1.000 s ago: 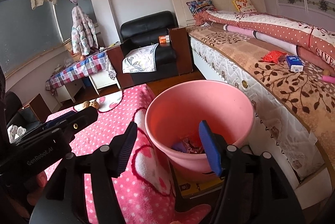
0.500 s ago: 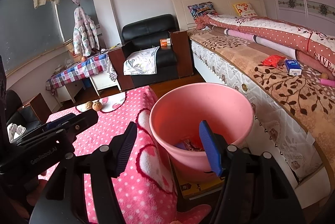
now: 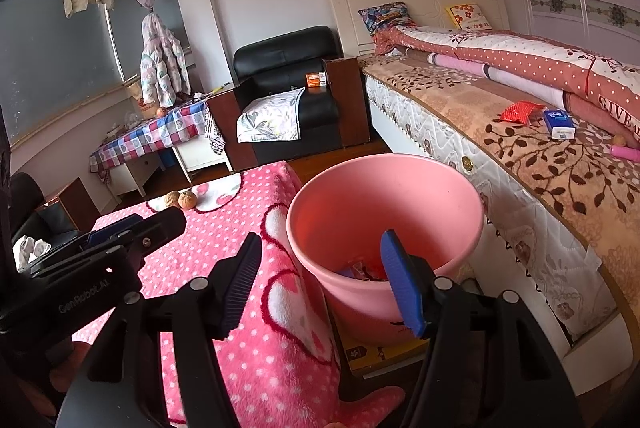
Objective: Collect trash
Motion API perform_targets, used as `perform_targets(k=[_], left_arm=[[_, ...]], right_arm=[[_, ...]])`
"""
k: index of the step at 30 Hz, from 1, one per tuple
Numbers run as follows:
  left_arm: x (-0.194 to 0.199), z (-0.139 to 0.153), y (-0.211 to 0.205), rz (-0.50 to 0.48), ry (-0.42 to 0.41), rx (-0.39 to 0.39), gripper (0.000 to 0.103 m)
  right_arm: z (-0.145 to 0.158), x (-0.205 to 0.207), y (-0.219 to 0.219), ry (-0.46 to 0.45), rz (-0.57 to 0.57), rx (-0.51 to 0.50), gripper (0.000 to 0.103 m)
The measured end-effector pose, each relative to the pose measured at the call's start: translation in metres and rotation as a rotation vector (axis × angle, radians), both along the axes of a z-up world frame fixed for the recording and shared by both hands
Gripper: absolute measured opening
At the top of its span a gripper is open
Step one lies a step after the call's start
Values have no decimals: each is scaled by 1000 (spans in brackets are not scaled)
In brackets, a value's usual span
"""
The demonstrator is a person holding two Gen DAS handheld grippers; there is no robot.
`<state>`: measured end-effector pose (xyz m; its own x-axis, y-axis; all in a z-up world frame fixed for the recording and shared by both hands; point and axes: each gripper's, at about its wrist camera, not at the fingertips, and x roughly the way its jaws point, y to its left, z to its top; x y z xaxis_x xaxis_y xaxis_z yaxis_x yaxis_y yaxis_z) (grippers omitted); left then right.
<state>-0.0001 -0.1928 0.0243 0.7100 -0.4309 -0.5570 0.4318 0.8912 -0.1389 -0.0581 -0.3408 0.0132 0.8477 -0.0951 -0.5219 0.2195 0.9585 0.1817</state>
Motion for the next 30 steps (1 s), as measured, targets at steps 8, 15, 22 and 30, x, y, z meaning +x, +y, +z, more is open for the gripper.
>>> perform_targets(k=[8,15,22,30], left_arm=[[-1,0,-1,-1,-1,2,59],[-2,0,-1,-1,0,1,59],[-1,0,-1,-1,-2,3,59],[-2,1,-2,-3,-1,6,59]], right_arm=[[-1,-3,3,0,-2,8,62],[-1,-4,3,0,-1,8,62],[-2,-4,2,0,1,9,62],[-2,-4,2,1,-2,6,62]])
